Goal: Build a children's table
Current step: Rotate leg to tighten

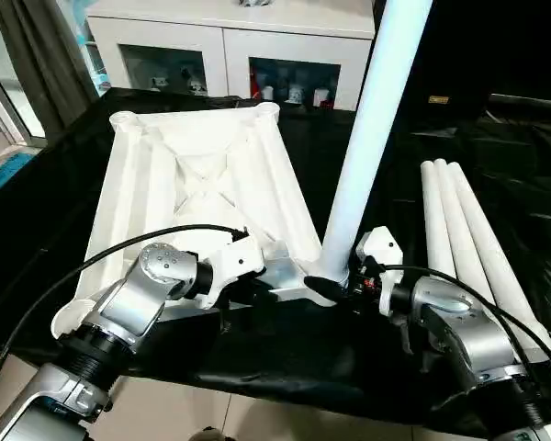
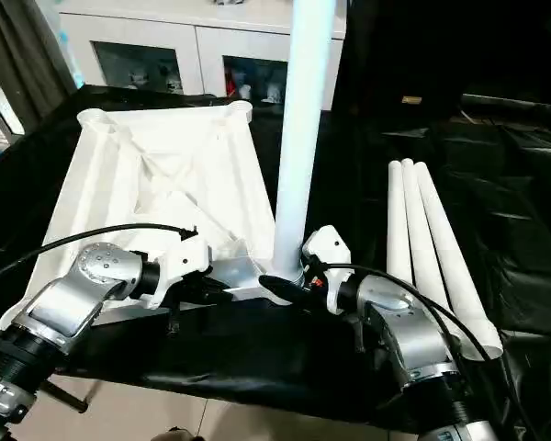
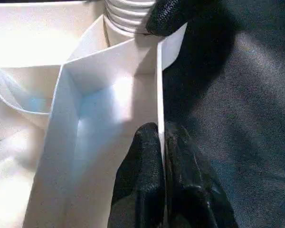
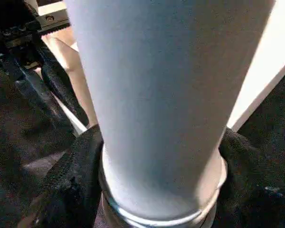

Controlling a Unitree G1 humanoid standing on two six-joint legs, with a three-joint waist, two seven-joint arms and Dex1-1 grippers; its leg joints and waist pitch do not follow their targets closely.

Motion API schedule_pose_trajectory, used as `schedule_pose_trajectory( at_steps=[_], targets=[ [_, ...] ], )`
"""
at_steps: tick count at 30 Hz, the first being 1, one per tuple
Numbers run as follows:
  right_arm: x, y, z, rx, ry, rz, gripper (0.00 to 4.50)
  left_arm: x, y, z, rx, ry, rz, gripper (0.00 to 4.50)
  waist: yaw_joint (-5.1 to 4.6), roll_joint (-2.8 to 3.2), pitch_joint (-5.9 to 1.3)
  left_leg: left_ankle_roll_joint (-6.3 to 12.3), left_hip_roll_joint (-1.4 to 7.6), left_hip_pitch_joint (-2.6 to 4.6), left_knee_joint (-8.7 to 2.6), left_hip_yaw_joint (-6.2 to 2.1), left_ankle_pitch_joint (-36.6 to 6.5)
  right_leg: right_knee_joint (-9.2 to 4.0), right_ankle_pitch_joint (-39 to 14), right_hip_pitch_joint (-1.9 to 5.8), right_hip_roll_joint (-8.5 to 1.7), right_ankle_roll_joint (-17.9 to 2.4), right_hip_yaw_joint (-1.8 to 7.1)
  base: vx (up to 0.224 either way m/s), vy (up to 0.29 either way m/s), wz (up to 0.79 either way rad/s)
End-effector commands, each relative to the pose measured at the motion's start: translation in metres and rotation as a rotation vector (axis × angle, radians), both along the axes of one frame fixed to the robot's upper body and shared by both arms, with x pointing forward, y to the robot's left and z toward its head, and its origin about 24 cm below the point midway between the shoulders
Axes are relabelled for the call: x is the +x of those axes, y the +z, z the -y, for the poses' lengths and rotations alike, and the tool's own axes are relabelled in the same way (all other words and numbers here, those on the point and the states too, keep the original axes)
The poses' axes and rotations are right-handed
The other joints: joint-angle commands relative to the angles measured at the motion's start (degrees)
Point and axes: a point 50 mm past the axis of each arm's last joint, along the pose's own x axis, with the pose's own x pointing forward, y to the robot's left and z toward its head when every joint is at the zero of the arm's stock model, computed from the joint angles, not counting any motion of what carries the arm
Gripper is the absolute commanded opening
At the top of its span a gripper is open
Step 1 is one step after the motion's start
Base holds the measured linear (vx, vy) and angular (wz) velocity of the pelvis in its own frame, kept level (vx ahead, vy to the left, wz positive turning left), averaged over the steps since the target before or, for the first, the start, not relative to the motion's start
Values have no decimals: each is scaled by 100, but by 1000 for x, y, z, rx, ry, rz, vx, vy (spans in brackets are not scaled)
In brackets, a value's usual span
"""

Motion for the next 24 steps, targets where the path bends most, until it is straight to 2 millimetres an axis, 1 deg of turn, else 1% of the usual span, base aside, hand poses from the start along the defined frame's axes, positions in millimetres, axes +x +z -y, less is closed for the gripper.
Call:
schedule_pose_trajectory(
  at_steps=[1, 2, 3, 4, 5, 6, 7, 8, 9, 10, 11, 12, 13, 14, 15, 16, 17, 18, 19, 20, 22, 24],
  targets=[
    [0, -18, -1, -4, -92, -72, 277, 1, 5, 9, -40, -3, 26, 0, -30, 31, -385, 223, 350, 79, -417, -120, -897, -367, -459, 335, -444, -1422, 297, 0, 0, 0],
    [1, -23, -1, 0, -146, -87, 277, 3, 5, 10, -48, 31, 31, 0, -42, 38, -370, 139, 347, 99, -431, -122, -1094, -401, -795, 326, -450, -1374, 299, 0, 0, 0],
    [1, -26, -2, 1, -171, -92, 277, 5, 4, 11, -52, 49, 34, 0, -52, 34, -361, 94, 345, 101, -444, -127, -1181, -420, -975, 328, -455, -1335, 299, 0, 0, 0],
    [2, -26, -2, 2, -177, -94, 277, 5, 4, 11, -52, 53, 35, 0, -61, 39, -342, 6, 344, 125, -460, -132, -1393, -465, -1350, 318, -457, -1240, 301, 0, 0, 0],
    [6, -34, -7, 31, -282, -123, 277, 12, 3, 15, -60, 123, 50, 0, -82, 48, -342, -26, 344, 137, -461, -127, -1493, -473, -1493, 290, -462, -1232, 308, 0, 0, 0],
    [7, -36, -9, 42, -317, -134, 277, 15, 2, 17, -64, 151, 55, 0, -103, 47, -310, -122, 339, 164, -484, -145, -1760, -523, -1938, 275, -465, -1128, 302, 0, 0, 0],
    [11, -42, -17, 62, -395, -165, 277, 19, 1, 22, -71, 196, 56, 0, -124, 33, -302, -199, 334, 181, -500, -168, -1899, -550, -2239, 280, -472, -1005, 294, 0, 0, 0],
    [11, -42, -17, 62, -395, -165, 276, 19, 1, 22, -71, 196, 56, 0, -143, 37, -285, -224, 329, 187, -512, -175, -1997, -571, -2397, 266, -469, -962, 288, 0, 0, 0],
    [13, -45, -21, 64, -429, -178, 276, 21, 0, 26, -72, 219, 61, 0, -175, 34, -270, -255, 322, 224, -515, -188, -2209, -622, -2730, 247, -474, -841, 282, 0, 0, 0],
    [19, -48, -29, 52, -495, -180, 276, 25, -2, 33, -74, 276, 65, 0, -204, 52, -274, -281, 321, 239, -513, -191, -2282, -649, -2879, 228, -493, -786, 286, 0, 0, 0],
    [21, -50, -32, 48, -521, -184, 276, 27, -3, 36, -74, 295, 69, 0, -222, 64, -274, -310, 317, 246, -515, -204, -2305, -652, -2928, 223, -490, -766, 281, 0, 0, 0],
    [25, -51, -37, 53, -566, -196, 276, 29, -4, 40, -72, 334, 83, 0, -242, 52, -292, -325, 312, 236, -515, -223, -2305, -649, -2943, 237, -490, -742, 270, 0, 0, 0],
    [30, -52, -42, 52, -639, -215, 276, 32, -5, 48, -66, 373, 101, 0, -253, 49, -289, -311, 314, 220, -523, -225, -2302, -656, -2915, 240, -491, -727, 267, 0, 0, 0],
    [31, -52, -43, 52, -653, -219, 276, 32, -4, 50, -65, 380, 105, 0, -261, 51, -288, -305, 311, 237, -518, -217, -2320, -668, -2928, 216, -485, -722, 269, 0, 0, 0],
    [35, -51, -47, 60, -700, -234, 276, 34, -3, 56, -64, 402, 130, 0, -266, 57, -299, -297, 313, 255, -510, -220, -2354, -664, -2892, 208, -485, -727, 271, 0, 0, 0],
    [38, -50, -50, 61, -712, -231, 276, 33, -2, 61, -68, 402, 130, 0, -275, 46, -306, -271, 307, 220, -518, -221, -2315, -655, -2756, 234, -480, -743, 267, 0, 0, 0],
    [39, -49, -52, 61, -718, -229, 276, 32, -1, 63, -71, 401, 128, 0, -281, 47, -305, -229, 305, 216, -517, -207, -2272, -651, -2620, 221, -471, -773, 279, 0, 0, 0],
    [40, -49, -54, 64, -728, -232, 276, 32, 0, 65, -77, 407, 127, 0, -283, -27, -313, -185, 304, 198, -516, -195, -2211, -649, -2558, 237, -468, -777, 281, 0, 0, 0],
    [41, -48, -56, 61, -730, -228, 276, 31, 0, 67, -81, 405, 125, 0, -263, 1, -322, -141, 307, 191, -512, -194, -2100, -615, -2458, 236, -486, -824, 294, 0, 0, 0],
    [43, -48, -59, 57, -732, -225, 276, 31, -1, 68, -83, 407, 125, 0, -275, 9, -326, -124, 308, 175, -516, -189, -2039, -610, -2350, 242, -475, -853, 293, 0, 0, 0],
    [45, -47, -60, 66, -744, -219, 276, 31, -3, 66, -73, 407, 130, 0, -278, -2, -331, -115, 315, 167, -521, -187, -2002, -591, -2199, 248, -469, -889, 291, 0, 0, 0],
    [46, -46, -62, 88, -735, -222, 276, 31, -5, 63, -61, 413, 133, 0, -284, 2, -336, -96, 317, 158, -525, -183, -1971, -571, -2055, 258, -468, -938, 295, 0, 0, 0]
  ],
)
